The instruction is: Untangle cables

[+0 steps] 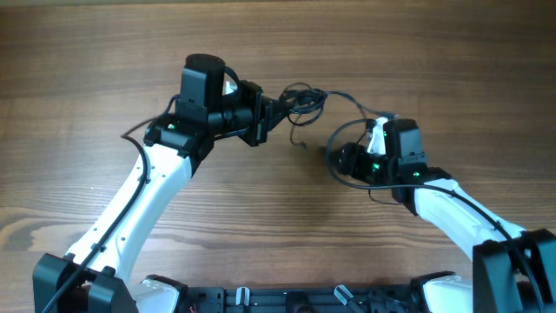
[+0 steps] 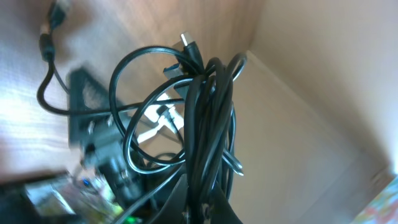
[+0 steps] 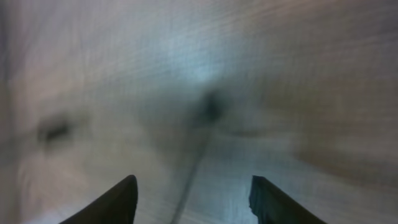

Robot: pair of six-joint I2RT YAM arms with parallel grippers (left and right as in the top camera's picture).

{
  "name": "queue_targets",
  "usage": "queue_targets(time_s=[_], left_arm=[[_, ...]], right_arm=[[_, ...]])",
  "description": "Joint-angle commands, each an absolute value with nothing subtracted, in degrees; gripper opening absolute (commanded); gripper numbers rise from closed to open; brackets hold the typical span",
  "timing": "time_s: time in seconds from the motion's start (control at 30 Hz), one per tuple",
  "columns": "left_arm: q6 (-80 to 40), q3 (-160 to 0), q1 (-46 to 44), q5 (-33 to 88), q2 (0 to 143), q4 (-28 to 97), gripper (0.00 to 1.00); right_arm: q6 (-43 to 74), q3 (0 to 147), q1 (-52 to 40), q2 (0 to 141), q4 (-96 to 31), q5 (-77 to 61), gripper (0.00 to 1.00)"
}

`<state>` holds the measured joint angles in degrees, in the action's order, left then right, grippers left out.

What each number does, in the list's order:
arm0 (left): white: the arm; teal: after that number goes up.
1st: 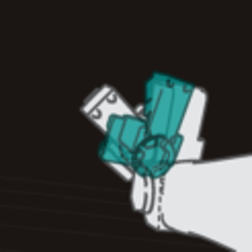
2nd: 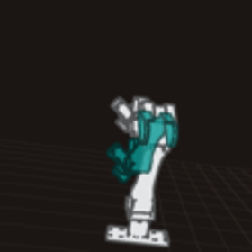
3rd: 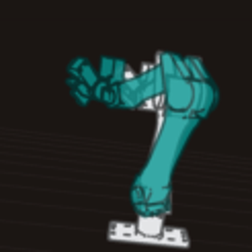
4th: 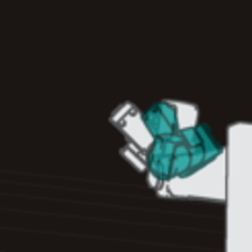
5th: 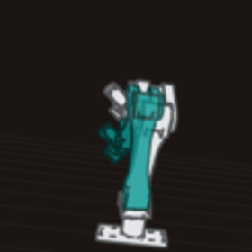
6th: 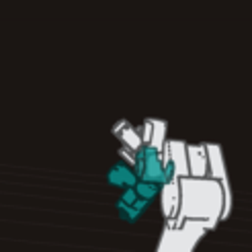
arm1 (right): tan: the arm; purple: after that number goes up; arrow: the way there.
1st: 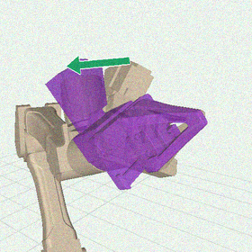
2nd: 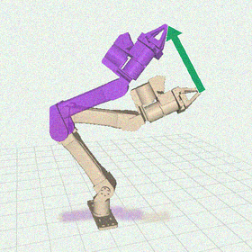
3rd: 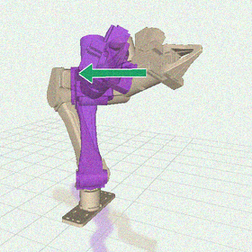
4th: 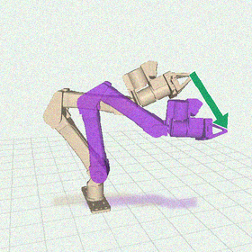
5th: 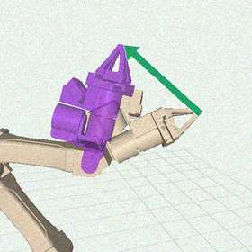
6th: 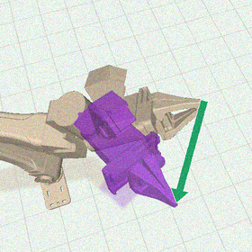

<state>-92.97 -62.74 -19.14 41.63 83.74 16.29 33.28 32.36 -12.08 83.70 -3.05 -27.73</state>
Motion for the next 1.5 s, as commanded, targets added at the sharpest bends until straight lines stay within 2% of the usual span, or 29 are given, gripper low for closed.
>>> queue_targets(time_s=[0.0,0.03,0.1,0.3,0.4,0.6,0.77,0.83,0.93,1.03,1.07,1.13,1.2,1.3,1.4,1.47], left_arm=[[-70.74,-62.59,-18.65,35.9,83.59,15.94,0.04],[-65.47,-62.59,-18.92,33.76,83.59,16.16,0.04],[-55.88,-62.59,-19.4,30.76,83.59,16.86,0.04],[-31.79,-62.59,-21.3,30.13,83.59,16.95,0.04],[-22.48,-62.59,-23.03,30.39,83.59,16.84,0.04],[-5.69,-62.59,-29.28,40.62,83.59,13.45,0.04],[-3.6,-62.59,-32.45,42.37,83.59,12.86,0.04],[-3.6,-62.59,-32.93,46.11,83.59,12.6,0.04],[-3.6,-62.59,-33.28,47.48,83.59,12.99,0.05],[-3.62,-62.59,-33.21,46.3,83.59,13.04,0.1],[-3.62,-62.59,-33.21,44.88,83.59,13.02,0.1],[-3.66,-62.59,-33.21,41.76,83.59,13.08,0.09],[-5.43,-62.59,-33.21,38.22,83.59,13.04,0.09],[-12.08,-62.59,-33.21,32.91,83.59,13.06,0.21],[-16.23,-62.59,-33.23,30.79,83.59,13.02,0.51],[-17.5,-62.59,-33.43,30.76,83.59,13.06,0.53]], right_arm=[[28.71,32.58,-8.47,79.46,-7.01,-36.53,0.76],[28.67,32.58,-6.94,78.08,-8.08,-36.56,0.82],[27.88,32.58,-4.08,75.16,-9.45,-38.11,0.86],[23.97,32.58,5.98,63.99,-9.85,-54.35,0.9],[23.97,32.58,8.12,60.42,-7.44,-56.53,0.99],[24.1,32.58,8.05,61.04,-0.56,-56.88,1.0],[23.94,32.56,8.05,64.34,-0.51,-58.59,0.99],[23.79,32.56,8.05,66.5,1.63,-64.64,0.98],[22.92,32.56,7.73,69.36,7.79,-74.3,0.85],[24.08,32.56,6.48,71.92,14.37,-83.0,0.49],[24.43,32.56,6.17,72.29,14.7,-83.53,0.33],[24.4,32.56,6.0,72.62,14.59,-83.46,0.18],[24.43,32.56,6.0,72.66,14.57,-82.56,0.07],[26.59,32.56,6.0,72.66,14.52,-79.59,0.04],[32.16,32.56,6.0,72.66,14.5,-74.96,0.04],[33.98,32.56,6.0,72.66,14.57,-74.37,0.04]])
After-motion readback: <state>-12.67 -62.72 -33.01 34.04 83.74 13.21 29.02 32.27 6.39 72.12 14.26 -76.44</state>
